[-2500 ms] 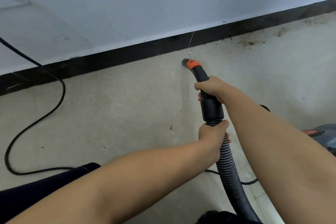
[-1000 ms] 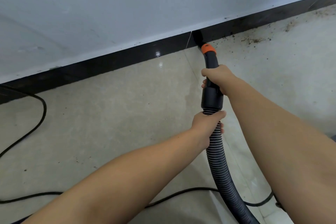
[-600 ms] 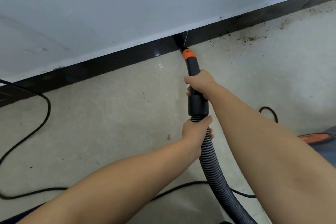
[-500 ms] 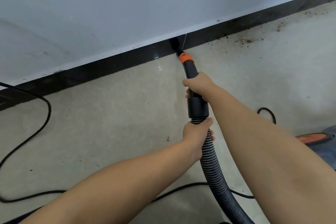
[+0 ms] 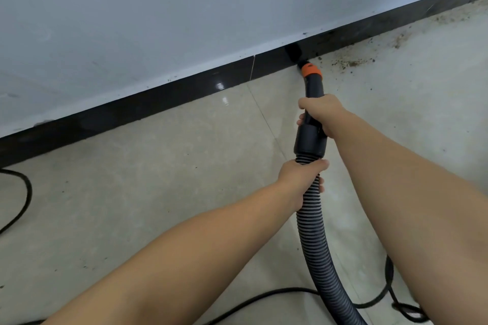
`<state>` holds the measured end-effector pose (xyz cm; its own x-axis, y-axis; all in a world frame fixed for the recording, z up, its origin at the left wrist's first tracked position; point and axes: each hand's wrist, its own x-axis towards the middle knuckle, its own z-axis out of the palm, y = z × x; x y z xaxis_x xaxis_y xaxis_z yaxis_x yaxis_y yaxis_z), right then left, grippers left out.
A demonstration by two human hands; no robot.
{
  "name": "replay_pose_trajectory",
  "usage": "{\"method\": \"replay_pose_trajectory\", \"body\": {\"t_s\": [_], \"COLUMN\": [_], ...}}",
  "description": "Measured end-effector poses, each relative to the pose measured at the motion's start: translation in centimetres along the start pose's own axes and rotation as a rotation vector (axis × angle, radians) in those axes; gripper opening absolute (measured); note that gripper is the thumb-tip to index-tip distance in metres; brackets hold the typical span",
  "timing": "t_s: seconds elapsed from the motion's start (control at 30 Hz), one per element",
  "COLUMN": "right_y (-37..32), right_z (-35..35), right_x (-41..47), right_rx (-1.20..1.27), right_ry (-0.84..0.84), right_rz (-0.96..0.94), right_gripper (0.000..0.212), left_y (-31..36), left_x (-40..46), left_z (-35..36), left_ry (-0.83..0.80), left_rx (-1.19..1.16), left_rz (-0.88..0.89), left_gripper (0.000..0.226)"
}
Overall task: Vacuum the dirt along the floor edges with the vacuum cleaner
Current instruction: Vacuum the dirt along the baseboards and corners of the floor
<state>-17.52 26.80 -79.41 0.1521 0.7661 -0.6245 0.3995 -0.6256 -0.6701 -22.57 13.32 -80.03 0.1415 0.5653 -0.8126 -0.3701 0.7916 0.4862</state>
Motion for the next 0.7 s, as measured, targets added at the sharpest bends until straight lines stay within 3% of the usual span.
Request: {"method": "replay_pose_trajectory", "body": {"t_s": [0.3,0.53,0.7], "right_y": [-0.3,2.4,5.0], "right_z": [-0.6,1.8,0.7], "right_x": [0.9,-2.8,-5.5], "right_rx": [0.019,-0.060,-0.039], "right_ry": [0.002,-0.022,0.013], "right_rz": [0.002,-0.021,0.019], "right_gripper": [0.013,0.017,0.014], "left_y": [0.8,-3.4,-5.9], "left_x": [0.8,-2.0,-4.4], "left_z": [0.8,-0.5,-0.5], "left_ry": [0.015,0.060,-0.014], "left_rx": [0.014,-0.027,0.014], "left_rz": [-0.009,-0.047,-0.075], "left_gripper": [0.018,0.017,0.019]}}
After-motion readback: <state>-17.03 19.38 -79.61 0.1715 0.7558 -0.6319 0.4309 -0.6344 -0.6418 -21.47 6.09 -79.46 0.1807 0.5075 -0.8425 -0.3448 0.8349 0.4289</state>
